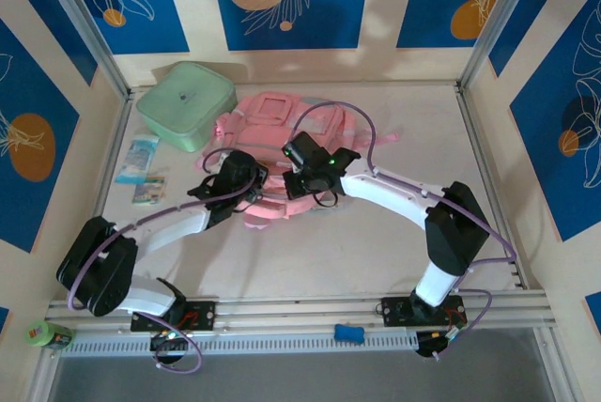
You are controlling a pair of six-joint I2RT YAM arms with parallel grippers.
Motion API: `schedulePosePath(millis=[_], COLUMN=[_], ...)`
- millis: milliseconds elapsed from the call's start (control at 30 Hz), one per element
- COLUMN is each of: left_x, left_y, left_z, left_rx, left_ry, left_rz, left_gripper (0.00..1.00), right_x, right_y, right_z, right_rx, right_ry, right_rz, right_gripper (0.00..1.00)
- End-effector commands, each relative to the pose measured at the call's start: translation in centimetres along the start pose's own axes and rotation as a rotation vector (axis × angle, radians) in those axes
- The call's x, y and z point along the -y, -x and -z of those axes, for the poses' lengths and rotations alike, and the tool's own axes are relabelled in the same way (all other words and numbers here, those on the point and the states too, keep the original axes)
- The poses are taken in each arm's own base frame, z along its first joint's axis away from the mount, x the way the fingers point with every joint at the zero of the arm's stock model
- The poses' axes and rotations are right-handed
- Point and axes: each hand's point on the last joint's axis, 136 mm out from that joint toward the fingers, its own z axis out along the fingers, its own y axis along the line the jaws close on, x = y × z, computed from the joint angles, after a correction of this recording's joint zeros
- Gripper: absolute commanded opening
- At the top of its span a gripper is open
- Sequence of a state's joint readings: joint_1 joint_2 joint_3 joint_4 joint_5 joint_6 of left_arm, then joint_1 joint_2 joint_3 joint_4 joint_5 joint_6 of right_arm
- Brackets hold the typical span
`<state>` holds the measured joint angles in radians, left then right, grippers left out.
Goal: Pack the student bag
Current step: Zip the student bag at the center of the table.
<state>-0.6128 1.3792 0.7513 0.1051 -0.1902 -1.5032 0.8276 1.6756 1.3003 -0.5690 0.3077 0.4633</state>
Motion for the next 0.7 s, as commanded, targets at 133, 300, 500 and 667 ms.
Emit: schedulePosePath(millis=[133,300,500,667], left_x=[-0.5,0.1,0.2,-0.5], left_y=[5.7,7.9,8.4,8.6], left_z=[1.9,2.2,2.0,1.5], left_rx=[0.069,0.078,0.061,0.035], left_ry=[0.003,-0.014,-0.007,0.026], left_rz=[-0.048,-0.047,-0.067,-0.102], left_gripper=[0.00,0.00,0.00,0.00], right_x=[6.8,11.5,14.7,17.4], right_y=[-1.3,0.7,3.5,5.5], right_z=[1.1,0.6,0.1,-0.8], right_rx=[-0.033,-0.029,0.025,0.033], right_ry=[-0.162,-0.249,-0.264,-0.271], right_rz=[-0.086,-0.159,-0.201,-0.242], right_gripper=[0.00,0.00,0.00,0.00])
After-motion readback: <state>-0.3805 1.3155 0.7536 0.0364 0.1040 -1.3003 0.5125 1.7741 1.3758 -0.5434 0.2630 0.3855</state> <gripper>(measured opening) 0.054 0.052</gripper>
